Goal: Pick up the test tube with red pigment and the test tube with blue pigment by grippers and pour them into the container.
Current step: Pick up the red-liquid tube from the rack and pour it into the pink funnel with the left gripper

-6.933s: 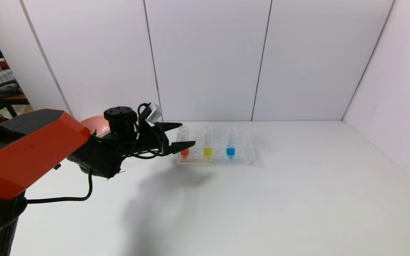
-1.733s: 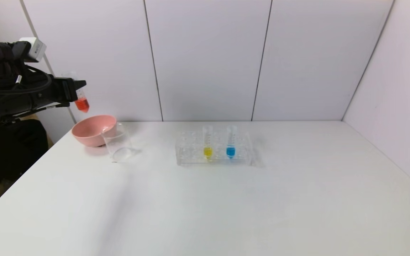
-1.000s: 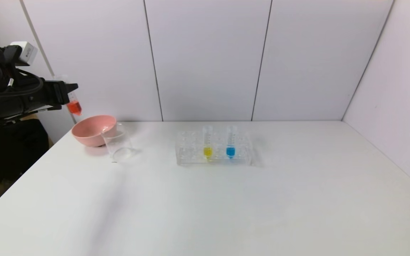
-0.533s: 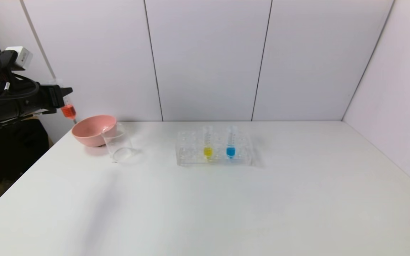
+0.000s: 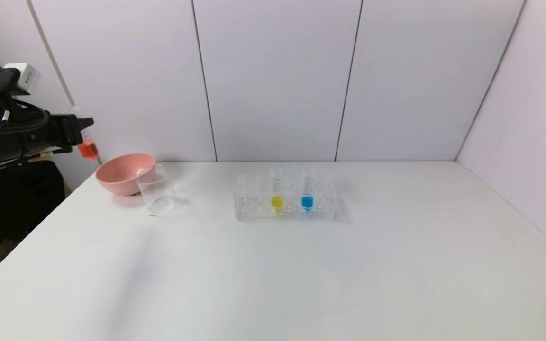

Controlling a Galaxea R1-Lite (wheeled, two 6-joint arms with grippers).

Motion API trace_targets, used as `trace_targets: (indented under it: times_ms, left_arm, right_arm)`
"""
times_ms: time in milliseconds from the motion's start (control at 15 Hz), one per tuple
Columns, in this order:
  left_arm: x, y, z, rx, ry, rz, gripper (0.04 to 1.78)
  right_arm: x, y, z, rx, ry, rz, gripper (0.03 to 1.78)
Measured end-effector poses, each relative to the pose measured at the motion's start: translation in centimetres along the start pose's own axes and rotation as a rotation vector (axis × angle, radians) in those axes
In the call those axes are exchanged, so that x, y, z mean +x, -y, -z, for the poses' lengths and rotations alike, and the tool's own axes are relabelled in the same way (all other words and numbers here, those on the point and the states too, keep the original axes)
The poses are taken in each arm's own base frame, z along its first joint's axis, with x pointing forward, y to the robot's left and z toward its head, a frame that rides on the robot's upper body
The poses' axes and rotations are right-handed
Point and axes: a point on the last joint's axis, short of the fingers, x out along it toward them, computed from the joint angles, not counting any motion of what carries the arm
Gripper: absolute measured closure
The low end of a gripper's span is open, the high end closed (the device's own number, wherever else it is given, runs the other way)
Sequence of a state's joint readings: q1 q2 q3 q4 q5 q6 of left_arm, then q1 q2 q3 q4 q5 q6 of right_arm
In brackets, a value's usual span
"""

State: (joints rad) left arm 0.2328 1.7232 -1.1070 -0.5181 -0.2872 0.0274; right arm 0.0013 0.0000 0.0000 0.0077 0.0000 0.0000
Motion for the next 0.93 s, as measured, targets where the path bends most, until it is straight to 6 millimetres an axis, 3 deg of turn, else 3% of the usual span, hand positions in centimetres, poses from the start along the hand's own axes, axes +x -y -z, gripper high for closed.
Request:
trace_targets:
  times_ms: [933]
  left_arm:
    - [-0.27, -0.81, 0.76, 0.003, -0.017, 0.082, 1.36]
  right_arm:
    - [0.0, 0.0, 0.0, 0.0, 0.0, 0.0, 0.04]
